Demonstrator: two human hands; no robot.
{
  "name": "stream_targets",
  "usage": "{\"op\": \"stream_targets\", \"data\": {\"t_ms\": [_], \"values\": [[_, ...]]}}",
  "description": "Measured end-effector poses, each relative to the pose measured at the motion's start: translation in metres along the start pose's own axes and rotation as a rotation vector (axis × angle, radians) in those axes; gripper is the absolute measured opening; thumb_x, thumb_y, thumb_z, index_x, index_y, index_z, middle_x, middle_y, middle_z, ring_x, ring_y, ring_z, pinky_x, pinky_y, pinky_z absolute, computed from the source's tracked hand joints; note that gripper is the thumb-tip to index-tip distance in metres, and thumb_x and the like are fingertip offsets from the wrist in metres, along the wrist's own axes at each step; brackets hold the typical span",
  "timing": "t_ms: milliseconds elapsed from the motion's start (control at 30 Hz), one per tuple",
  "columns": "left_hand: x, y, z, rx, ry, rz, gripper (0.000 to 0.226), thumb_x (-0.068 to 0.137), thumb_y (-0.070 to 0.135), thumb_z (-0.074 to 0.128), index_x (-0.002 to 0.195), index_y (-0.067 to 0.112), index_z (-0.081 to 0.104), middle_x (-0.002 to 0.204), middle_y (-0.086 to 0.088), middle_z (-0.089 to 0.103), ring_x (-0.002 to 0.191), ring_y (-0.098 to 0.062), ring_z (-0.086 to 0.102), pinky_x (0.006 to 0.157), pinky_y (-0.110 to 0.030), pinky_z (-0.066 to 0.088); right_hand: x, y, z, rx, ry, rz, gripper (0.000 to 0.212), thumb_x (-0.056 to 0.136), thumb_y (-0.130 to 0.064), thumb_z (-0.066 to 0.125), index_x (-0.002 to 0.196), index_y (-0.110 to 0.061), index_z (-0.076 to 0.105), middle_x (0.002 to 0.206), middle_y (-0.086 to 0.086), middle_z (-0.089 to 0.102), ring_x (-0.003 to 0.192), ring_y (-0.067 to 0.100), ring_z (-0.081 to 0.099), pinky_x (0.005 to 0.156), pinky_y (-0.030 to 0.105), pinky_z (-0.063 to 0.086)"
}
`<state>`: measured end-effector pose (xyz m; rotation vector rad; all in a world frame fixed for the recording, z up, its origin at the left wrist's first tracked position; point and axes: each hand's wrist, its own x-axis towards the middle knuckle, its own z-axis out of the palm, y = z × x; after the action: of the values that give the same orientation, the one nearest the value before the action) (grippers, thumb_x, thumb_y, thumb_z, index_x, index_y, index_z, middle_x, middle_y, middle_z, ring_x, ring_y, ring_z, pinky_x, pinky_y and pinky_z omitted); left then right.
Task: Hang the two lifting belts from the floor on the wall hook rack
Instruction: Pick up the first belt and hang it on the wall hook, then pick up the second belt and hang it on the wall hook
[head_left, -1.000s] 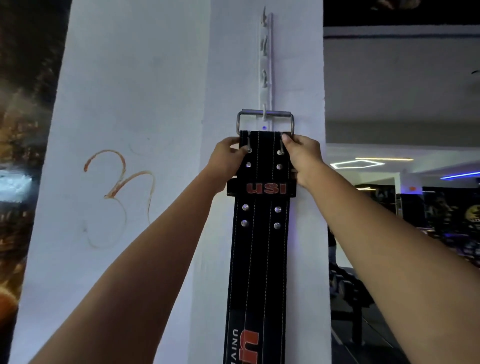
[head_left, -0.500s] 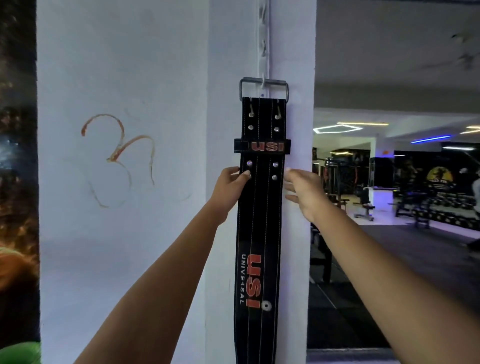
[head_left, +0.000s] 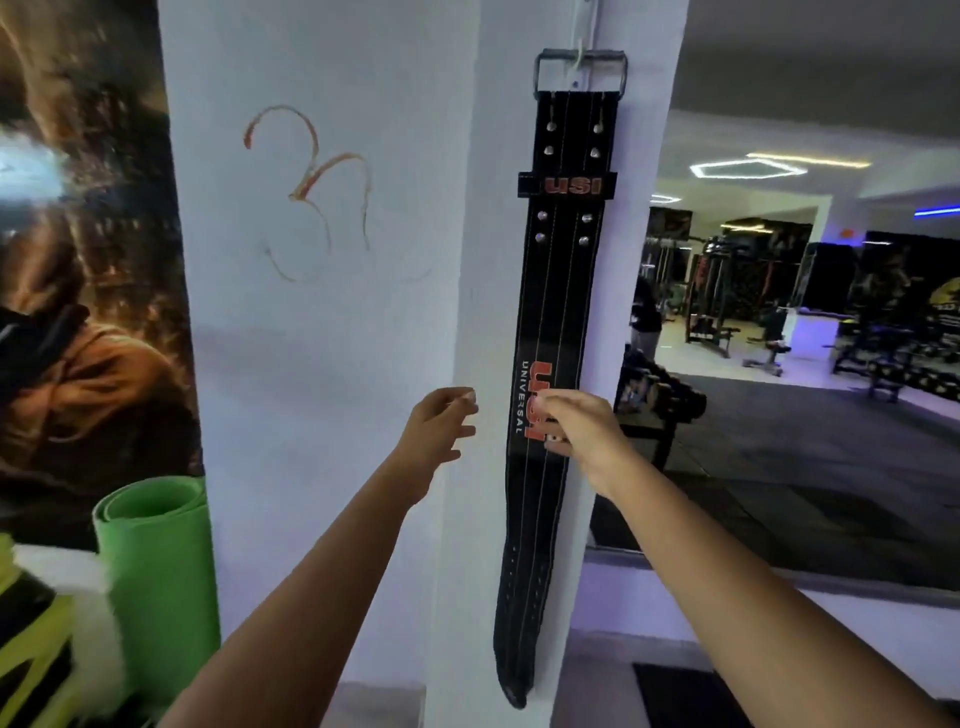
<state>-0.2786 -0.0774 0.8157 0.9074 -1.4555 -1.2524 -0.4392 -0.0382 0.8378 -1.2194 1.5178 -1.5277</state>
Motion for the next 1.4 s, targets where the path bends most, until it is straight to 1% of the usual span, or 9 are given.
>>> {"op": "stream_targets", "data": {"t_ms": [300, 533, 633, 833, 933, 1067, 1267, 1333, 1400], "values": [[-0.174, -0.094, -0.073, -0.047, 0.351, -0.269, 0.023, 0.094, 0.031, 0.047, 0.113, 0.022, 0.056, 0.112, 0.001, 0.063, 0.090, -0.016, 0.062, 0.075, -0.033, 0.045, -0.126, 0.090, 0.086, -0.078, -0.374, 0.211, 0.028, 0.086, -0.020, 0.058, 0.112, -0.013, 0.062, 0.110, 0.008, 0.065, 0.097, 0.024, 0.063, 0.081, 0.033, 0.051], [-0.328, -0.177, -0.172, -0.052, 0.672, -0.509, 0.024, 0.095, 0.029, 0.046, 0.114, 0.016, 0.055, 0.107, 0.000, 0.061, 0.085, -0.016, 0.060, 0.071, -0.030, 0.044, -0.248, 0.179, 0.200, -0.103, -0.656, 0.415, 0.009, 0.086, -0.011, 0.055, 0.090, -0.017, 0.061, 0.082, 0.006, 0.058, 0.068, 0.017, 0.056, 0.058, 0.025, 0.045], [-0.377, -0.209, -0.217, -0.065, 0.793, -0.621, 0.026, 0.096, 0.030, 0.045, 0.115, 0.016, 0.055, 0.110, -0.001, 0.060, 0.091, -0.020, 0.061, 0.078, -0.034, 0.045, -0.293, 0.215, 0.252, -0.147, -0.748, 0.499, 0.011, 0.086, -0.015, 0.057, 0.079, -0.023, 0.060, 0.082, 0.002, 0.060, 0.069, 0.014, 0.058, 0.058, 0.025, 0.046], [-0.448, -0.286, -0.304, -0.171, 0.950, -0.855, 0.021, 0.097, 0.023, 0.043, 0.113, 0.015, 0.052, 0.099, -0.002, 0.058, 0.075, -0.015, 0.057, 0.062, -0.026, 0.044, -0.355, 0.292, 0.353, -0.203, -0.821, 0.749, 0.012, 0.088, -0.011, 0.053, 0.081, -0.019, 0.056, 0.082, 0.002, 0.059, 0.069, 0.016, 0.057, 0.059, 0.028, 0.043], [-0.470, -0.344, -0.333, -0.210, 1.018, -0.936, 0.019, 0.095, 0.018, 0.043, 0.111, 0.014, 0.052, 0.089, -0.002, 0.058, 0.065, -0.011, 0.055, 0.051, -0.021, 0.037, -0.370, 0.341, 0.397, -0.241, -0.800, 0.853, 0.012, 0.088, -0.005, 0.049, 0.090, -0.014, 0.057, 0.078, 0.004, 0.058, 0.065, 0.017, 0.055, 0.058, 0.027, 0.041], [-0.486, -0.469, -0.366, -0.345, 1.067, -1.098, 0.011, 0.095, 0.024, 0.046, 0.094, 0.018, 0.055, 0.085, 0.003, 0.059, 0.073, -0.014, 0.056, 0.058, -0.026, 0.040, -0.375, 0.452, 0.468, -0.353, -0.824, 0.948, 0.018, 0.087, -0.004, 0.051, 0.073, -0.016, 0.056, 0.072, 0.005, 0.056, 0.064, 0.017, 0.053, 0.058, 0.027, 0.041], [-0.474, -0.601, -0.376, -0.498, 1.171, -1.183, 0.016, 0.096, 0.024, 0.045, 0.103, 0.013, 0.055, 0.088, 0.001, 0.060, 0.077, -0.017, 0.057, 0.061, -0.028, 0.041, -0.361, 0.578, 0.522, -0.488, -0.883, 0.941, 0.019, 0.086, -0.004, 0.052, 0.073, -0.016, 0.057, 0.071, 0.005, 0.055, 0.065, 0.017, 0.050, 0.056, 0.025, 0.041], [-0.466, -0.667, -0.383, -0.542, 1.200, -1.234, 0.016, 0.095, 0.023, 0.044, 0.103, 0.012, 0.053, 0.088, 0.001, 0.058, 0.078, -0.016, 0.055, 0.064, -0.028, 0.041, -0.357, 0.640, 0.543, -0.541, -0.901, 0.948, 0.009, 0.086, -0.007, 0.053, 0.085, -0.011, 0.061, 0.072, 0.005, 0.056, 0.064, 0.017, 0.051, 0.056, 0.025, 0.042], [-0.457, -0.729, -0.387, -0.567, 1.236, -1.248, 0.015, 0.095, 0.023, 0.044, 0.102, 0.012, 0.052, 0.085, 0.000, 0.055, 0.076, -0.014, 0.053, 0.065, -0.027, 0.041, -0.353, 0.702, 0.559, -0.586, -0.935, 0.927, 0.019, 0.086, -0.007, 0.055, 0.103, -0.006, 0.063, 0.074, 0.006, 0.059, 0.063, 0.016, 0.053, 0.056, 0.024, 0.044]]}}
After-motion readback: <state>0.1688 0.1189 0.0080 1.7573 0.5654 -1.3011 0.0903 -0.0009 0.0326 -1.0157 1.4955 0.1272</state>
